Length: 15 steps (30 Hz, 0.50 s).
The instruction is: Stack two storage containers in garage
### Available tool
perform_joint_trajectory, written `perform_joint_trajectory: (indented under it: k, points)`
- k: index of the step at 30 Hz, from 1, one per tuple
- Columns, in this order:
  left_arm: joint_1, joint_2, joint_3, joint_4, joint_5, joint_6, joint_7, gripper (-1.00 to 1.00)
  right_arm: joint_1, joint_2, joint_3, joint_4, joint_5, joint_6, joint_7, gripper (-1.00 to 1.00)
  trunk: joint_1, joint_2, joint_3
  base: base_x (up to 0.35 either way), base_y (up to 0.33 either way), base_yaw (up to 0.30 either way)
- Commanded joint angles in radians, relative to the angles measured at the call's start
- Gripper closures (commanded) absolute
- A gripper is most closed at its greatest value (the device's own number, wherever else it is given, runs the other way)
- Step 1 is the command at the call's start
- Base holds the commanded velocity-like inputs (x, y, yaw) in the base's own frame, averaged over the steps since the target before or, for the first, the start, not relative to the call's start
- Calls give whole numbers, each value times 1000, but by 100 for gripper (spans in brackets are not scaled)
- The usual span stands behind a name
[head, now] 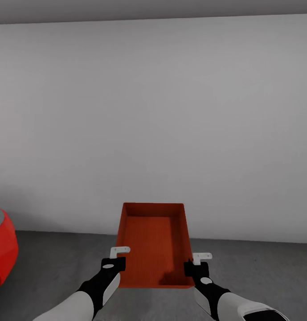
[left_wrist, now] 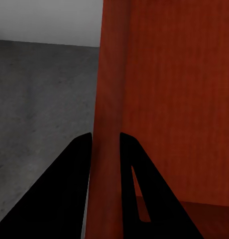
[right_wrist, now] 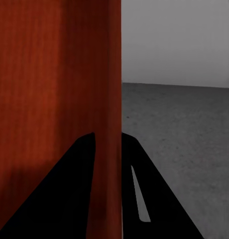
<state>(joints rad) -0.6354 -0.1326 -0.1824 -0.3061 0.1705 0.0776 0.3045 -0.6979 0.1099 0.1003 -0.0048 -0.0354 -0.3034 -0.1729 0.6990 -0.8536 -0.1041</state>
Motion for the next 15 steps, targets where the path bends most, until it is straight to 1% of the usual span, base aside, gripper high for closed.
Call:
perform_joint_trajectory:
  k: [1, 11, 15]
  points:
    - [-1, 1, 79, -5, -14, -32, 15, 100, 0, 1, -57, 0, 14, 2, 7, 100, 0, -1, -3, 0, 0, 0]
    - [-1, 1, 79, -5, -14, -32, 15, 100, 0, 1, -57, 0, 14, 1, 7, 100, 0, -1, -19, 0, 0, 0]
    - [-1, 1, 80, -5, -14, -31, 15, 100, 0, 1, -57, 0, 14, 1, 7, 100, 0, -1, -26, 0, 0, -74]
